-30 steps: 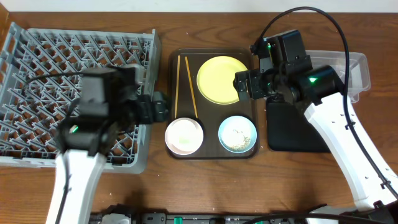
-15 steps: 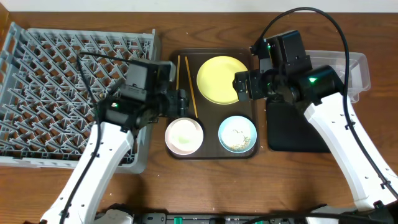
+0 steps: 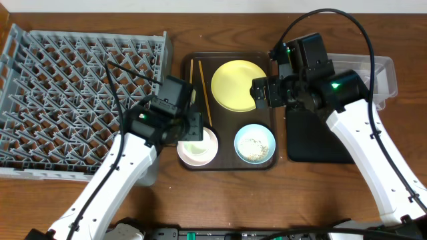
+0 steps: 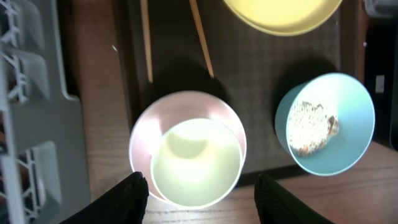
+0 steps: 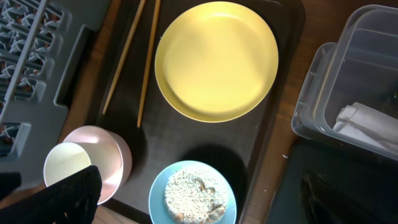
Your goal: Sort waste into correct bins and load items into the dishwasher
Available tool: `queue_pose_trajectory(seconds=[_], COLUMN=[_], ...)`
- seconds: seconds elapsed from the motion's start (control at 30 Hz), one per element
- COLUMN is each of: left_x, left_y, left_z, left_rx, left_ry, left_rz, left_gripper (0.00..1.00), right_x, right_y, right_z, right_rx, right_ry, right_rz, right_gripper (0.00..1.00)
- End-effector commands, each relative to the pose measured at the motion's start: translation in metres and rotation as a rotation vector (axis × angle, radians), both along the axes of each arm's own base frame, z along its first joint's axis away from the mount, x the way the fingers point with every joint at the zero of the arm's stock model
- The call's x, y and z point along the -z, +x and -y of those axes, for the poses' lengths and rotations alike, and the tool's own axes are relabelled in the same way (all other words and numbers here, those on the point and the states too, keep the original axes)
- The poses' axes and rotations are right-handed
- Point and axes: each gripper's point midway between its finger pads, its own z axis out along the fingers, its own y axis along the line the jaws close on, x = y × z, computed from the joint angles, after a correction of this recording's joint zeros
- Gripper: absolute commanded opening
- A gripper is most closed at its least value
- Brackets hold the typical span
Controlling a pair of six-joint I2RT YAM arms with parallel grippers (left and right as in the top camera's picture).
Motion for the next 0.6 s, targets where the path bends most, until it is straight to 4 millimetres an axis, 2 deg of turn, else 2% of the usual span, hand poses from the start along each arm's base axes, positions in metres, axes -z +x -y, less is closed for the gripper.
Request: queue_pose_trajectory(seconds=[0.0,0.17,0.23,0.33,0.43,0.57], left_x=[0.006,0.007,0.011,0.014,0.009,-0.006], left_y=[-0.004,-0.012,-0.014,-0.011,-0.006,-0.005], left_z=[-0.001,0.014,0.009,-0.009,-0.029,-0.064], left_rx=[-0.009,0.033,0.027,-0.04,-0.145,-0.312], left_ry=[0.022,-0.043,-0.006,0.071,0.097,0.07], left_rz=[-0.01,-0.047,-0.046,-0.032,-0.015,0.002], left_gripper=[0.59,0.58,0.58,0.58,0.58,0.59], right_x=[0.002,0.004,0.004,0.003,0.006,0.022], right_y=[-0.002,-0.005,-0.006,-0.014,-0.029,-0.047], right_z=[0.0,0.001,0.0,-0.014,-0.037,-0.068], right_rx=[0.007,0.005,0.004,-0.063,-0.183,-0.273], right_ry=[0.006,0.0,0.002,0.051,0.078,0.062], right_rz=[-0.013,-0.025,-0.028,-0.048,-0.067,-0.111], right_gripper=[0.99,0.99,0.99,0.98,0.88,0.74])
